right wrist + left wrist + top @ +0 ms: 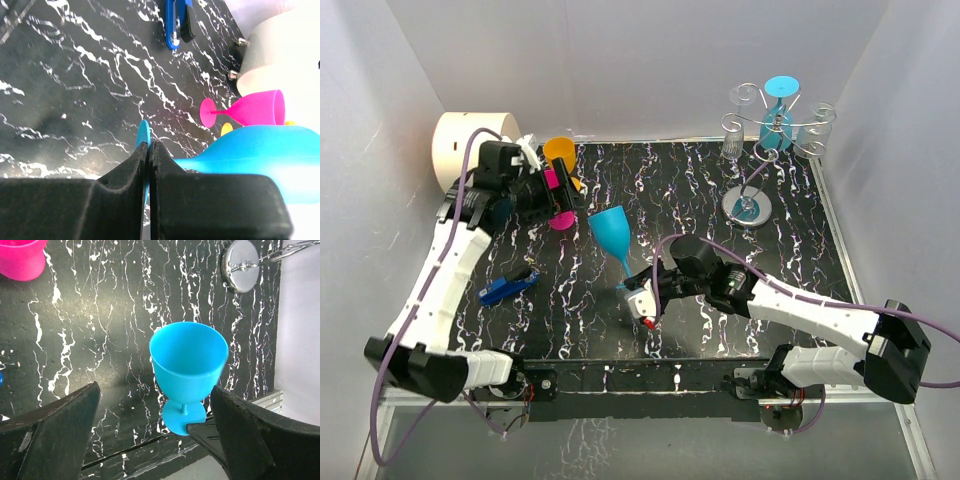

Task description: Take the wine glass off the wine glass rack

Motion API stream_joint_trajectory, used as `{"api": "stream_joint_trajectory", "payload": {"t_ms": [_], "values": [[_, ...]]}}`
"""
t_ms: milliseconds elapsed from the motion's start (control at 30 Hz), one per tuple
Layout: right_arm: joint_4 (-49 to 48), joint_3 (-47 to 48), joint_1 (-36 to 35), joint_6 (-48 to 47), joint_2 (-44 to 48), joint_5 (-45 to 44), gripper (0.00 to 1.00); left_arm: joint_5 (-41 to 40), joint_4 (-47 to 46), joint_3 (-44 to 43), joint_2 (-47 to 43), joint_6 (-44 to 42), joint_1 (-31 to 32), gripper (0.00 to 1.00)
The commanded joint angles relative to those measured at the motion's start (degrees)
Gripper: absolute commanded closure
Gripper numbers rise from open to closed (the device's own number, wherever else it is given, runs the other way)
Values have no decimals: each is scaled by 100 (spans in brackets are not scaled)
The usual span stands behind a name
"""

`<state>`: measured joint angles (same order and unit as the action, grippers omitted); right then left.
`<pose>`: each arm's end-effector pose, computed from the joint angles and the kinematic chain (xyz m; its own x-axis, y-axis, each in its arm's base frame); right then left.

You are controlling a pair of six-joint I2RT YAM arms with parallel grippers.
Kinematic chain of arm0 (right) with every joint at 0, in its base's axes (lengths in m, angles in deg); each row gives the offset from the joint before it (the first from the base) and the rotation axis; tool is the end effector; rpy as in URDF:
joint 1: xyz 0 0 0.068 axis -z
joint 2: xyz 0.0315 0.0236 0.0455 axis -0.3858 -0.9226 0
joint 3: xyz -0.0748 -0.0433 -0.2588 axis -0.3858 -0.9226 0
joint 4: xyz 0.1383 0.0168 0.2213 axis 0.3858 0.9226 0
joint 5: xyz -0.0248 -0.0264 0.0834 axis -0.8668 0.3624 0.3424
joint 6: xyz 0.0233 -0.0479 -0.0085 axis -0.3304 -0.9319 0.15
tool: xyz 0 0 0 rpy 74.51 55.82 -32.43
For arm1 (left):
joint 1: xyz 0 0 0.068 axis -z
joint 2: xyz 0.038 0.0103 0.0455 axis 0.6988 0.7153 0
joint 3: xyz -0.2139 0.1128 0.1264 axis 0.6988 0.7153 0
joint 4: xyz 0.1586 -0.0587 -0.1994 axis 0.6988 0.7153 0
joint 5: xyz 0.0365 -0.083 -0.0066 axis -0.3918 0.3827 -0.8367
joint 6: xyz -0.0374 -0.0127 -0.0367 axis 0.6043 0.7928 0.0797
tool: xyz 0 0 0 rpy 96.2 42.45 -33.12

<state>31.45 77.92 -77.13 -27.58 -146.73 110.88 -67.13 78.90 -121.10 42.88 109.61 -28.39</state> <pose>0.1380 0.2239 0.2728 0.7317 -0.3153 -0.6043 -0.6811 -0.3030 -0.6665 0.2407 -0.0780 0.4140 -0.6955 -0.2941 -0.6555 0.1438 0.8370 -0.5280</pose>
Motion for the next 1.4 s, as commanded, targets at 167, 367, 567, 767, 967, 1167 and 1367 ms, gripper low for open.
{"api": "stream_joint_trajectory", "payload": {"t_ms": [167,367,567,767,967,1167,1367], "values": [[-712,-274,-195,-1808,212,-865,100,671,184,-471,665,564,14,15],[-1226,-453,-266,-2060,132,-1117,100,1260,-12,-197,845,647,14,31],[-1937,-653,-311,-2322,-19,-1549,100,1463,35,-29,826,563,14,44],[-2377,-694,-313,-2517,-258,-1728,100,1494,-56,106,726,582,15,63],[-2570,-690,-313,-2561,-489,-1818,90,1430,-49,87,721,598,14,98],[-2487,-697,-303,-2302,-515,-1821,57,972,157,-92,763,449,12,100],[-1953,-596,-304,-1158,-402,-1747,2,-566,479,-44,719,-107,9,100]]}}
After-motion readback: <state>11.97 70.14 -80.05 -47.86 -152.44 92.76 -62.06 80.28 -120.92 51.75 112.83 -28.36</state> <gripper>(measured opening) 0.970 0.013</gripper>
